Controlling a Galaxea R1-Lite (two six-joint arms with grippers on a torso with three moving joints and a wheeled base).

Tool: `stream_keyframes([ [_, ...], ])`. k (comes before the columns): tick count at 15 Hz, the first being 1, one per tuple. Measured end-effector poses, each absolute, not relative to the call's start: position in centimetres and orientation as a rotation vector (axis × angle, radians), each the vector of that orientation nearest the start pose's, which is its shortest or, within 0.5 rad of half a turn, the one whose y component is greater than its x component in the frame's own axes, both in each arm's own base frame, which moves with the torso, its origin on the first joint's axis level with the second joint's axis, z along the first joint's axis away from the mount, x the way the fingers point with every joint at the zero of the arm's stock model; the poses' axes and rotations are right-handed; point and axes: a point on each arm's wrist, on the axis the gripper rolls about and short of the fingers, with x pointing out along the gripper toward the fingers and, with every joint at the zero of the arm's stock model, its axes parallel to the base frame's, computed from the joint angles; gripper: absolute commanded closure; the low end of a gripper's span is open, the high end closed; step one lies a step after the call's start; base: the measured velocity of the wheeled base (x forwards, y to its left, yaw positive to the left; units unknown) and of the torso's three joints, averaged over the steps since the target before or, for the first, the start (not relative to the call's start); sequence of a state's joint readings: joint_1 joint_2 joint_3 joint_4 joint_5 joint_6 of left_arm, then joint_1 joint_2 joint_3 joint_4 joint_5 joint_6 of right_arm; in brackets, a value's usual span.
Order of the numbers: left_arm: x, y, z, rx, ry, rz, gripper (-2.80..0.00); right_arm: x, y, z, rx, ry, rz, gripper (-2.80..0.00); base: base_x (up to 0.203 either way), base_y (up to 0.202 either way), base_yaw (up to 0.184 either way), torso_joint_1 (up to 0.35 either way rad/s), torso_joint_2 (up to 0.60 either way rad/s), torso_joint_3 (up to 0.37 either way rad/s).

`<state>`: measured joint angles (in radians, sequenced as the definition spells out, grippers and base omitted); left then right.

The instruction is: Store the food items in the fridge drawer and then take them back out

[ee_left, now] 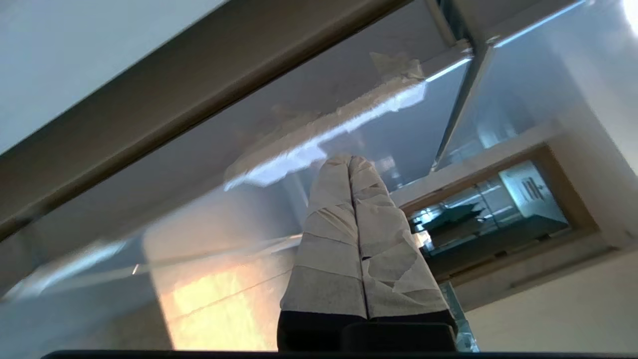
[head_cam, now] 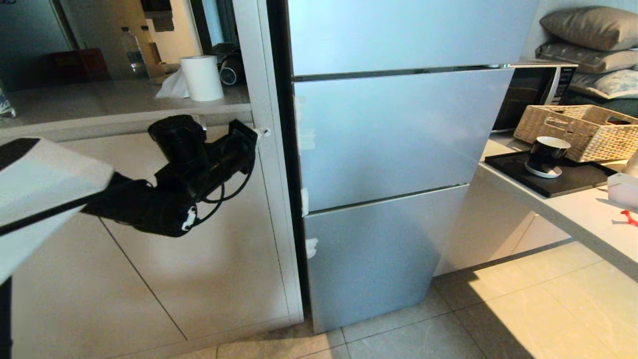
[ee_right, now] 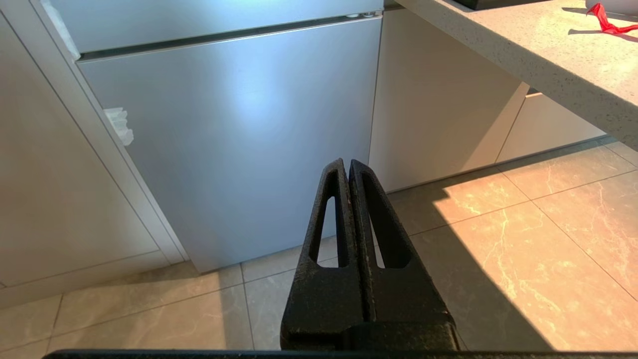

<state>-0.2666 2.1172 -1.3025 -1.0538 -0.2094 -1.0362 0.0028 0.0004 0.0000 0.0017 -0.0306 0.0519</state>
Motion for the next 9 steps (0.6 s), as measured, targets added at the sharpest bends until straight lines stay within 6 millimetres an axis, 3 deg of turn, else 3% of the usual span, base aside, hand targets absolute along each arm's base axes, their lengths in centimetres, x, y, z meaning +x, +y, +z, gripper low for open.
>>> stream_keyframes([
  [4, 43.0, -14.4, 19.8, -1.031, -0.023, -0.538, 0.0, -2.3, -0.1, 7.5, 0.052, 0.001, -0.028, 0.0, 0.0, 0.0, 0.0, 0.0, 0.0, 0.0],
  [9, 42.5, -15.5, 18.9, -1.029, -0.033, -0.46, 0.0, -2.3, -0.1, 7.5, 0.052, 0.001, -0.028, 0.0, 0.0, 0.0, 0.0, 0.0, 0.0, 0.0],
])
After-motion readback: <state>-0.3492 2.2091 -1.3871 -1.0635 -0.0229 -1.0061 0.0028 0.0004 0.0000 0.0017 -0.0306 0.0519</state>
